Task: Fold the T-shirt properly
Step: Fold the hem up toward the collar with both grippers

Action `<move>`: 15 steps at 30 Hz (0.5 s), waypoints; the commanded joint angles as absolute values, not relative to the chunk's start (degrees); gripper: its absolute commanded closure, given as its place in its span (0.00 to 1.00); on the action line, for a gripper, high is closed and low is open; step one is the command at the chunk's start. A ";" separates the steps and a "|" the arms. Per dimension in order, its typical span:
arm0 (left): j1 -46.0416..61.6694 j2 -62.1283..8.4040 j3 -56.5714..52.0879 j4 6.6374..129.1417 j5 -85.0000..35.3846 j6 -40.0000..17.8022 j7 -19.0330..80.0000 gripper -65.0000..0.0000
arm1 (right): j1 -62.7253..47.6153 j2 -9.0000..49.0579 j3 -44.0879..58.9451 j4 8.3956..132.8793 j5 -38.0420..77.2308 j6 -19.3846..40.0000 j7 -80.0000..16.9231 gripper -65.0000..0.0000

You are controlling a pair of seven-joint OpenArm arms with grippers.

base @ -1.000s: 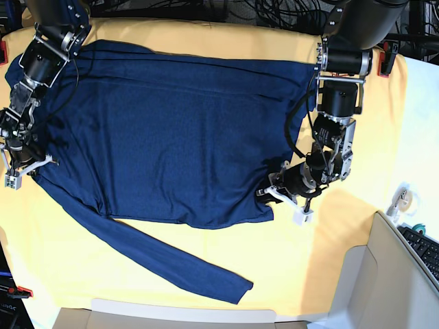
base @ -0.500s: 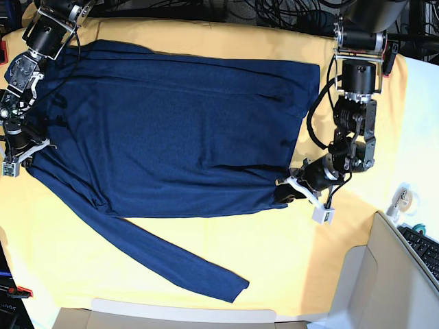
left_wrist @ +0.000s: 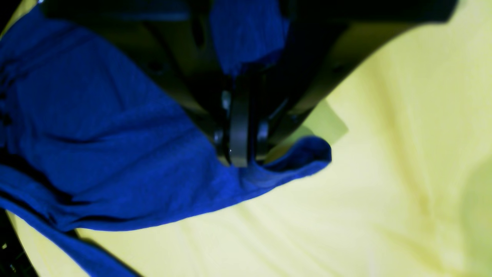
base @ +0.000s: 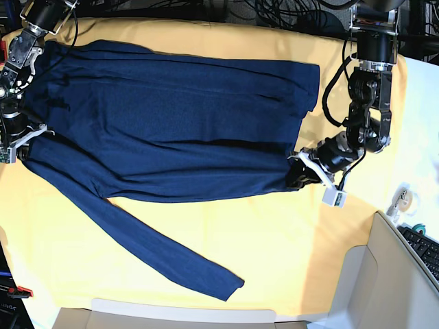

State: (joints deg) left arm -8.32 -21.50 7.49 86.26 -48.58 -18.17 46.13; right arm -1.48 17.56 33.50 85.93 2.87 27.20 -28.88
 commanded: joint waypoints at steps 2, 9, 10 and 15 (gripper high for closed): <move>-8.04 -22.29 4.18 88.48 -49.27 -18.51 44.70 1.00 | -1.54 18.68 33.89 87.69 3.12 27.03 -27.56 1.00; -4.18 -22.29 -1.45 89.19 -49.27 -18.51 44.70 1.00 | -2.07 19.91 33.98 87.34 3.12 27.03 -27.56 1.00; -3.82 -22.29 -1.80 89.19 -49.27 -18.51 44.70 1.00 | -2.51 20.00 33.98 87.34 3.12 27.03 -27.56 1.00; -2.15 -22.29 -2.07 89.19 -49.27 -18.51 44.70 1.00 | -2.95 20.88 33.98 87.34 3.12 27.03 -27.56 1.00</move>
